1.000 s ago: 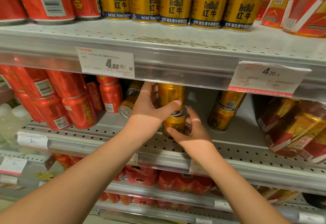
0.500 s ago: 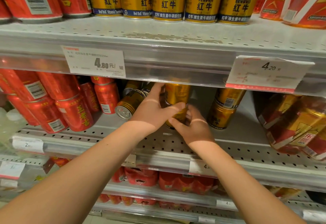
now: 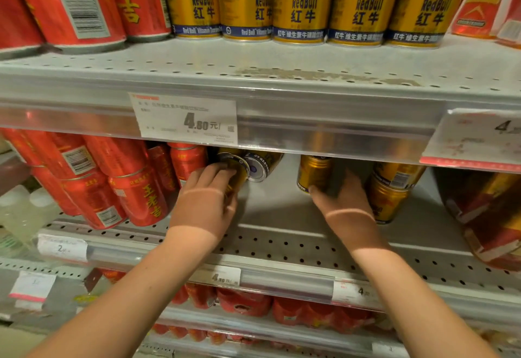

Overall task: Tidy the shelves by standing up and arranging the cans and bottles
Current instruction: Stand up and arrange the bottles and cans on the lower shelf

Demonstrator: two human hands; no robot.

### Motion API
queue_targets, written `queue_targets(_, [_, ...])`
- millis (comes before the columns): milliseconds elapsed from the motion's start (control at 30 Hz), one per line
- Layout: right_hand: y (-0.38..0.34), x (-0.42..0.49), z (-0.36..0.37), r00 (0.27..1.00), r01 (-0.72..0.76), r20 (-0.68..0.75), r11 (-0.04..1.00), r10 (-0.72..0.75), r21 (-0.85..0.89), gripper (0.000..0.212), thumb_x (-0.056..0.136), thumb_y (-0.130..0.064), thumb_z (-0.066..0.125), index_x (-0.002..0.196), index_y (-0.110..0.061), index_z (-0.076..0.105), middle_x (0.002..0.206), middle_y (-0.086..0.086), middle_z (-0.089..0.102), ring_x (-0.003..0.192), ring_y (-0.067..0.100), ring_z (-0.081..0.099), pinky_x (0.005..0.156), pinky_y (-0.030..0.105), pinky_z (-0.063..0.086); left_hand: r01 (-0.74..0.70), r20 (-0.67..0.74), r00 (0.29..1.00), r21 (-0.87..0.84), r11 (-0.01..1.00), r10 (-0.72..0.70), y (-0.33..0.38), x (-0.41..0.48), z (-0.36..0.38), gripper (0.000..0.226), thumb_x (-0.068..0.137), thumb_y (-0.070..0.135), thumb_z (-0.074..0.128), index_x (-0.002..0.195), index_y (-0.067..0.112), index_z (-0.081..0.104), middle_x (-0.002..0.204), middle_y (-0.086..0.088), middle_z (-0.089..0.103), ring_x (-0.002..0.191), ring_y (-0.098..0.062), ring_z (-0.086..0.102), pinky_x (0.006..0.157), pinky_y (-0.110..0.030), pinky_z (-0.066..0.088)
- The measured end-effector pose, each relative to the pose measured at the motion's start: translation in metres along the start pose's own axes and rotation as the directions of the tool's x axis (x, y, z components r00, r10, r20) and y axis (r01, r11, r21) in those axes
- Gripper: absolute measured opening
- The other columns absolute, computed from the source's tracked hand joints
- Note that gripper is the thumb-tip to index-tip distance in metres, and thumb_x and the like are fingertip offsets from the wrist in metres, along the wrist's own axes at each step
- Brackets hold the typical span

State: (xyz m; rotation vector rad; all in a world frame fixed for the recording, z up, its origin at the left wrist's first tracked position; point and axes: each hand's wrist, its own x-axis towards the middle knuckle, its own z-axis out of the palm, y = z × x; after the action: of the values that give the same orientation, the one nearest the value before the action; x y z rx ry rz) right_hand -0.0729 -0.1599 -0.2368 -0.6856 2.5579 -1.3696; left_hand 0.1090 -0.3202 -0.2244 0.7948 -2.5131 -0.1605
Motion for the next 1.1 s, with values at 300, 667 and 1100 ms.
queue_targets(300, [-0.057, -0.024, 0.037, 0.965, 0.239, 0.117, 0.971, -0.236, -0.011, 0.031, 0.101, -0.034, 0.05, 0.131, -0.03, 0.055, 0.122, -0.005, 0.06, 0.099, 0.007, 0.059, 0.084, 0.026, 0.046, 0.119, 0.056, 0.992, -0.193, 0.974, -0.11, -0.019, -0.011, -0.017, 0.056, 0.08, 0.032, 0.057, 0.133, 0.015, 0.058, 0.124, -0.009, 0.055, 0.111, -0.03, 0.049, 0.094, -0.035, 0.04])
queue_targets(667, [-0.104, 0.05, 0.09, 0.973, 0.008, 0.231, 0.99, 0.024, -0.138, 0.053, 0.098, -0.054, 0.042, 0.115, -0.008, 0.063, 0.121, 0.015, 0.064, 0.112, 0.035, 0.06, 0.099, 0.042, 0.047, 0.17, 0.05, 0.985, -0.377, 0.91, -0.163, -0.035, -0.021, -0.022, 0.037, 0.091, 0.019, 0.066, 0.128, 0.018, 0.061, 0.126, -0.003, 0.052, 0.107, -0.022, 0.055, 0.093, -0.03, 0.044])
queue_targets(1100, [-0.081, 0.023, 0.065, 0.882, 0.14, 0.471, 0.963, -0.016, -0.23, 0.025, 0.084, -0.051, 0.061, 0.081, -0.027, 0.056, 0.078, -0.01, 0.06, 0.073, 0.007, 0.056, 0.053, 0.022, 0.037, 0.128, 0.046, 0.991, -0.045, 0.991, -0.126, -0.032, -0.016, -0.022, 0.049, 0.091, 0.05, 0.054, 0.132, 0.023, 0.046, 0.121, -0.003, 0.053, 0.105, -0.029, 0.056, 0.072, -0.033, 0.037])
